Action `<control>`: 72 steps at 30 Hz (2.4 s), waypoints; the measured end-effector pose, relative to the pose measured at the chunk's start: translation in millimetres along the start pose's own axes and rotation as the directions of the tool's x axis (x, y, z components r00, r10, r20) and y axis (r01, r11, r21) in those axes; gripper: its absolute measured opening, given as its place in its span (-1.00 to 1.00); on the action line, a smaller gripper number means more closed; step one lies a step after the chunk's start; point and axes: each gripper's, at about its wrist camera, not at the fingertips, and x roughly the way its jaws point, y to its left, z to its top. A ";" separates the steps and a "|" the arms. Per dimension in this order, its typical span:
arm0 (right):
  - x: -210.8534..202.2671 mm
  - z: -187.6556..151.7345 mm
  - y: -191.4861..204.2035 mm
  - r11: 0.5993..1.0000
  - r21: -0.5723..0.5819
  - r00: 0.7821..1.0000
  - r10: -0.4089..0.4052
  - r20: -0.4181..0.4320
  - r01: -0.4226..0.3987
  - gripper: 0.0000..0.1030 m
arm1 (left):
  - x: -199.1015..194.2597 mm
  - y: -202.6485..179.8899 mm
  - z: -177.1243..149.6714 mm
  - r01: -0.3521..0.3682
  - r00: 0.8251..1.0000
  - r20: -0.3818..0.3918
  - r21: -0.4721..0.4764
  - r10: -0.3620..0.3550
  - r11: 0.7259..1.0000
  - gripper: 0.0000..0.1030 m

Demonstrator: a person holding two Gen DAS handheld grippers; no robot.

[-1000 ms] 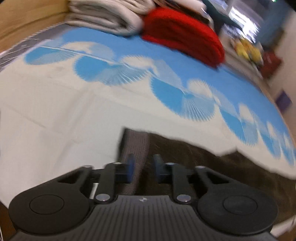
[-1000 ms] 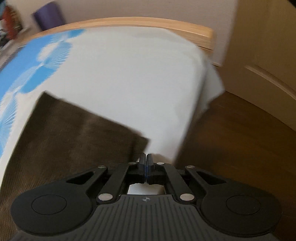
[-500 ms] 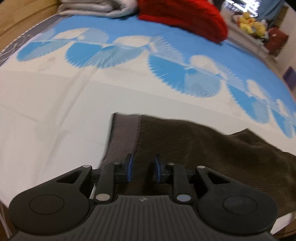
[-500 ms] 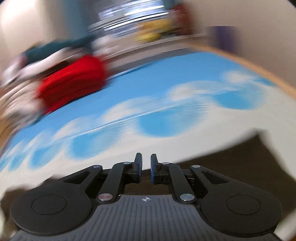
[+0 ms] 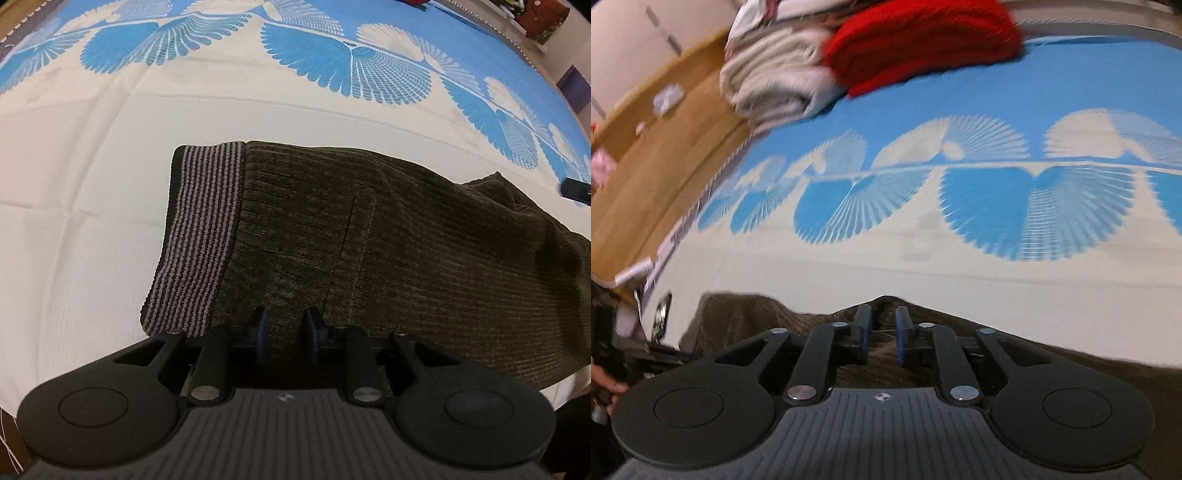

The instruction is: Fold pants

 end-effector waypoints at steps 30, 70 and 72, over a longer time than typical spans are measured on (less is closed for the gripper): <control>89.9 16.8 -8.8 0.948 0.192 0.941 0.287 -0.178 -0.252 -0.39 | 4.1 4.0 1.4 0.027 1.000 0.002 0.047 -0.027 0.999 -0.51; 36.8 8.0 23.5 0.987 -0.148 0.998 -0.066 0.020 0.068 -0.22 | -37.1 63.7 23.6 0.098 0.958 0.286 -0.222 -0.032 0.970 0.43; 47.2 1.9 27.9 0.982 -0.173 0.997 -0.076 -0.023 0.071 -0.22 | -24.2 66.9 29.5 0.097 0.971 0.238 -0.241 -0.038 0.966 0.43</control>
